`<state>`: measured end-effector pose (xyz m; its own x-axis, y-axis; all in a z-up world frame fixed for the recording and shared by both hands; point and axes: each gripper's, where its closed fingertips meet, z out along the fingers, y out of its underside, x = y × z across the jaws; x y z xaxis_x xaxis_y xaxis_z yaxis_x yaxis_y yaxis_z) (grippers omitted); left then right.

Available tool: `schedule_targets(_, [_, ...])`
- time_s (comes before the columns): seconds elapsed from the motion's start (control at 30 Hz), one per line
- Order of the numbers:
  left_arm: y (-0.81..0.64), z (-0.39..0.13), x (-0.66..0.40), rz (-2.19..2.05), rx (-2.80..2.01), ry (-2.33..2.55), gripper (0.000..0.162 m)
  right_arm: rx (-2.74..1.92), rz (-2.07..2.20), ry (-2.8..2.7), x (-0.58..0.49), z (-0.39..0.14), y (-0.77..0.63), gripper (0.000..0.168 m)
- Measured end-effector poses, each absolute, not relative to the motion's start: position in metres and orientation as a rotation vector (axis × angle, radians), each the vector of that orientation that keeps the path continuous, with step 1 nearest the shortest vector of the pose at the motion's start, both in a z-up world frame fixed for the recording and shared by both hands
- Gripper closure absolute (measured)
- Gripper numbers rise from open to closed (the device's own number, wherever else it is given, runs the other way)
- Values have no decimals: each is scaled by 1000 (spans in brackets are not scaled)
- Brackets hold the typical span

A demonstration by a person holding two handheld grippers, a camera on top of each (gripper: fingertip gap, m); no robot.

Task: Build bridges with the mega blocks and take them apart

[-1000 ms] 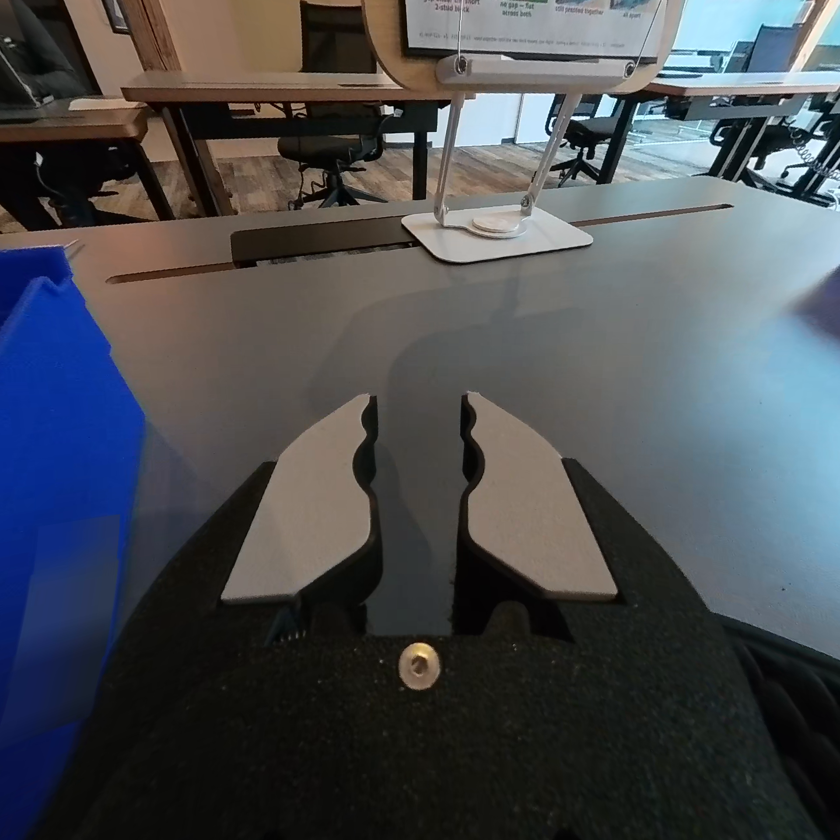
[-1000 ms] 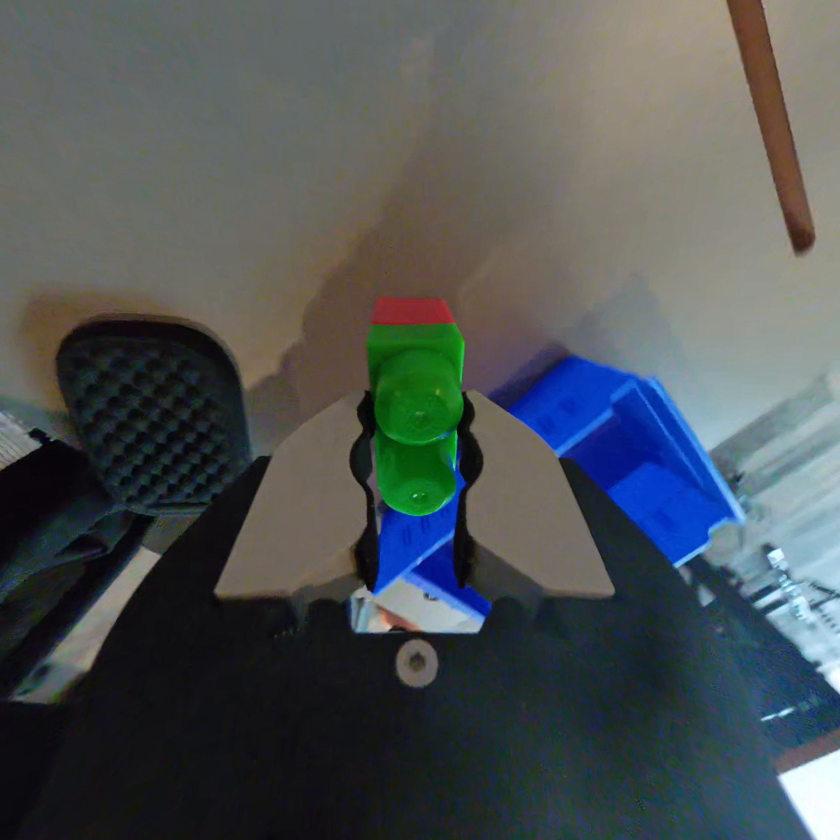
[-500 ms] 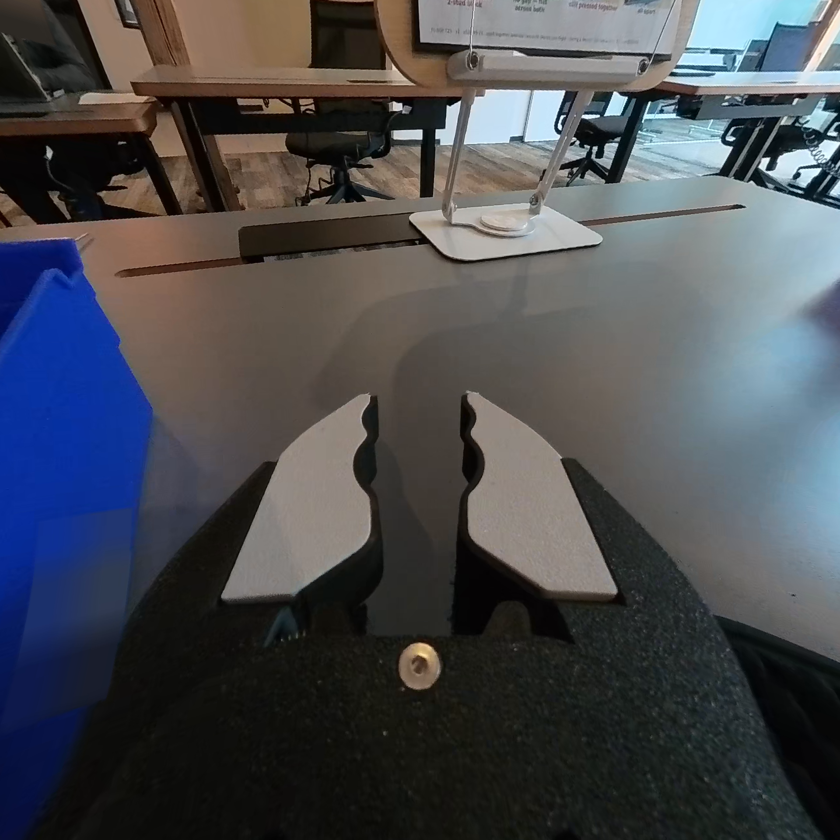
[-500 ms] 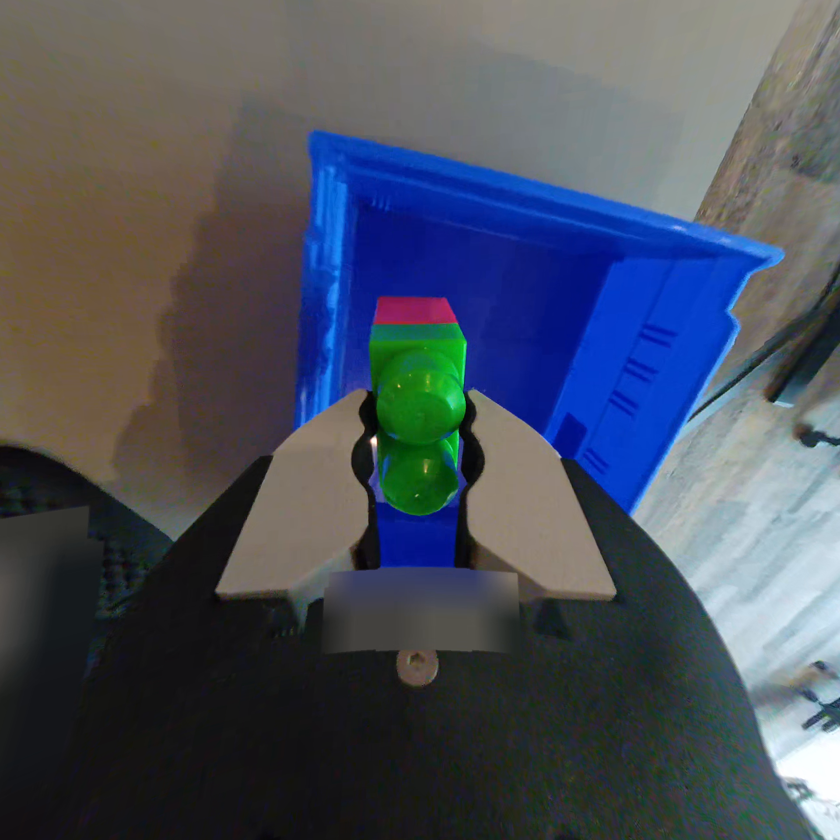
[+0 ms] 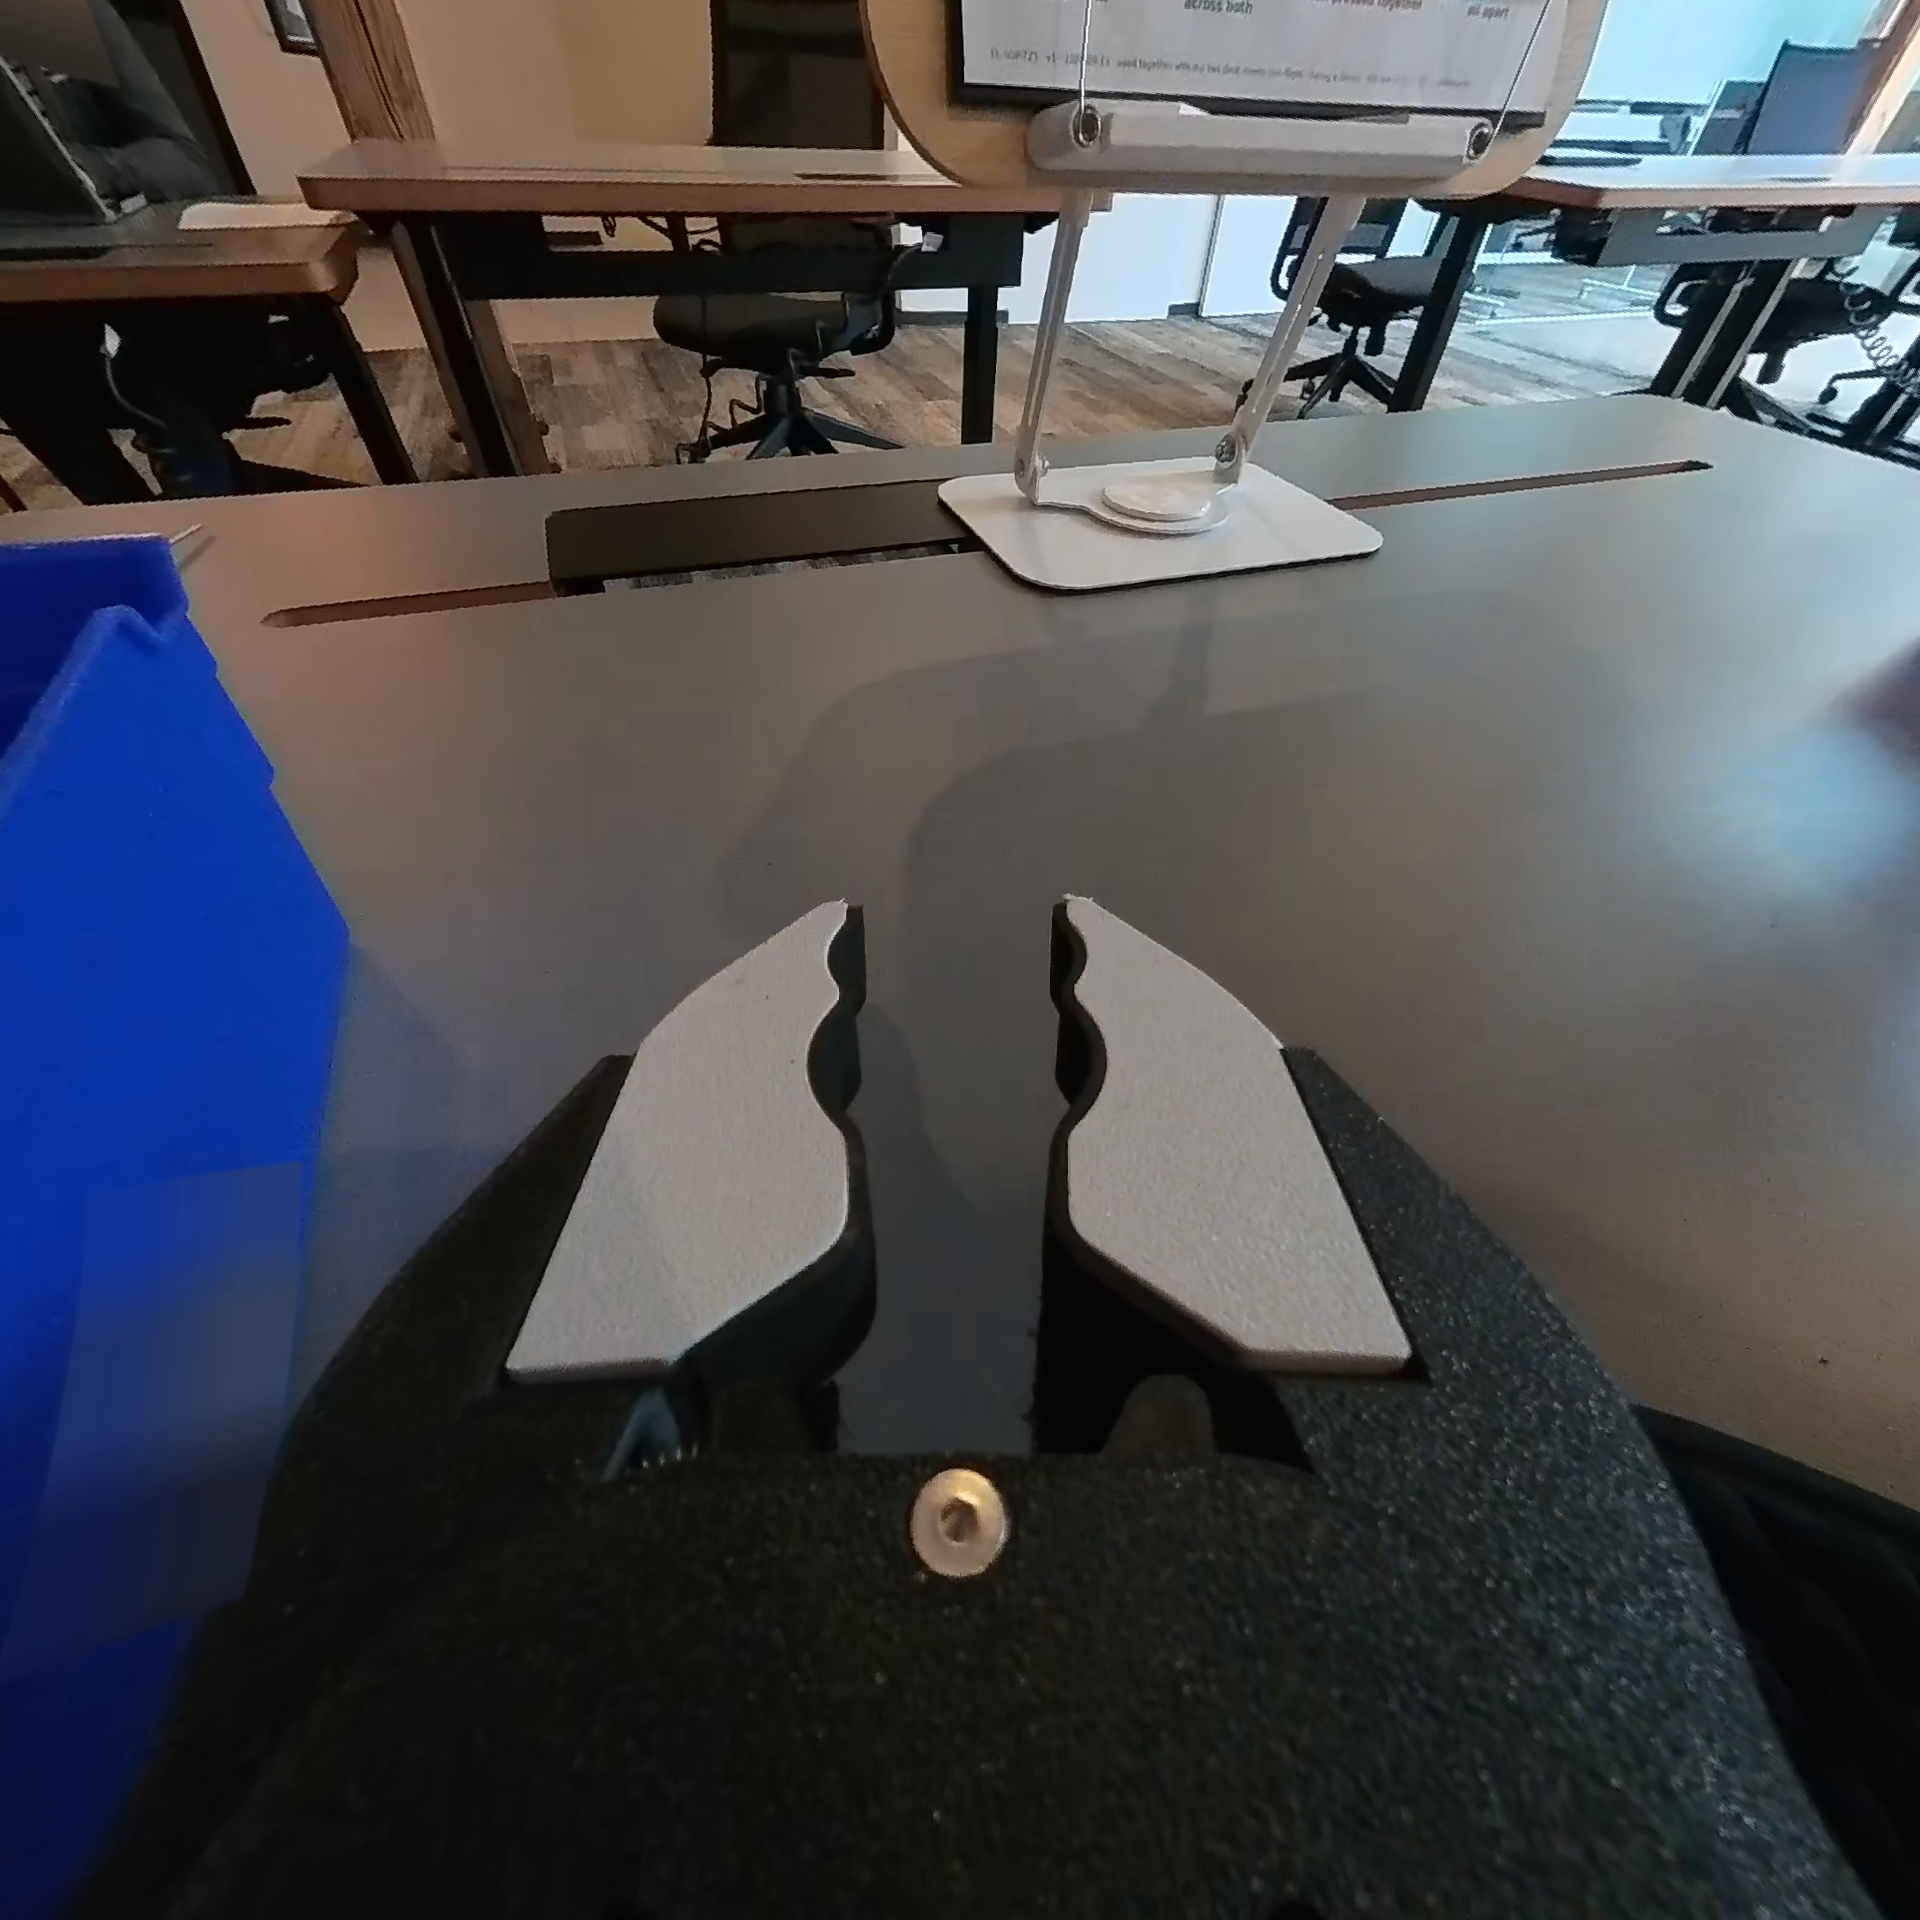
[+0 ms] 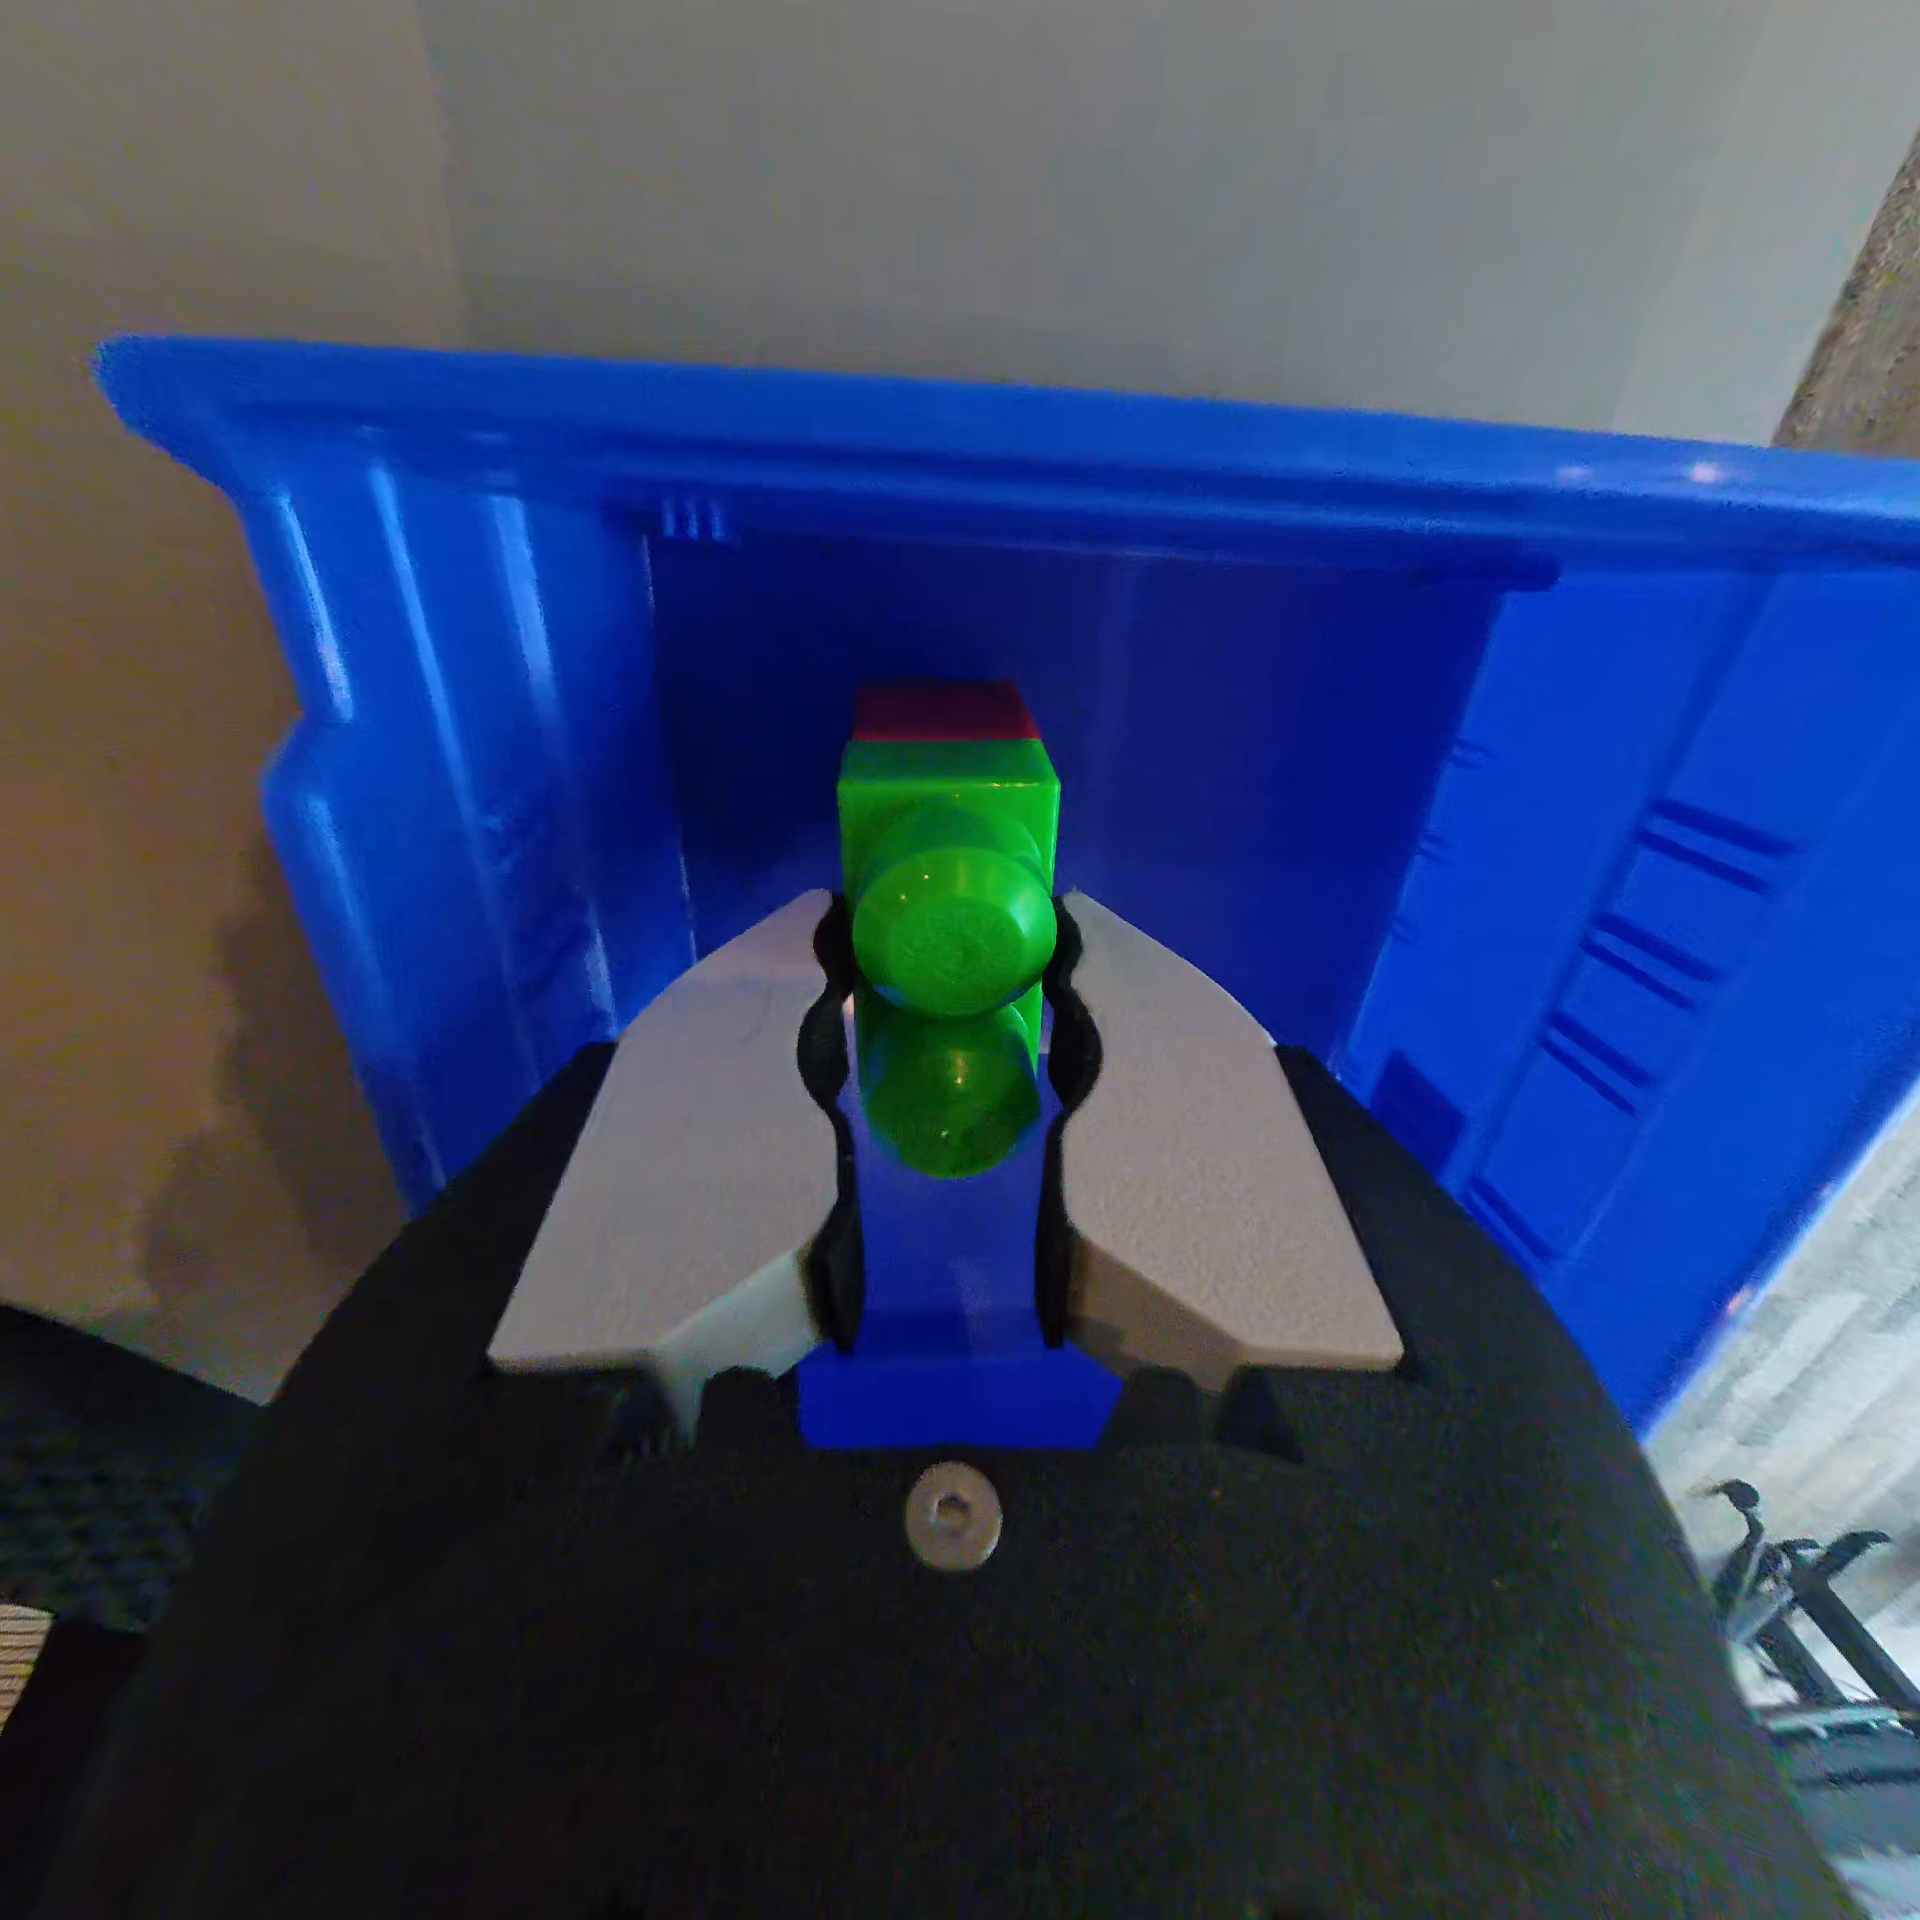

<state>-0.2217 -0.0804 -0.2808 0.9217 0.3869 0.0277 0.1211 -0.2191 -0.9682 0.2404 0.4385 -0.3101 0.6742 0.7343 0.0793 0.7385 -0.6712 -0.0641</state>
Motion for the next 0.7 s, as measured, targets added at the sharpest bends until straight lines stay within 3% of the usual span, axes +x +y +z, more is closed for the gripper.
schedule_targets(0.4, [-80, -281, -221, 257, -1794, -373, 128, -2768, -129, -1195, 237, -322, 445, 133])
schedule_targets(0.7, [-79, -282, -220, 261, -1800, -366, 128, -2743, -116, -1188, 235, -310, 443, 113])
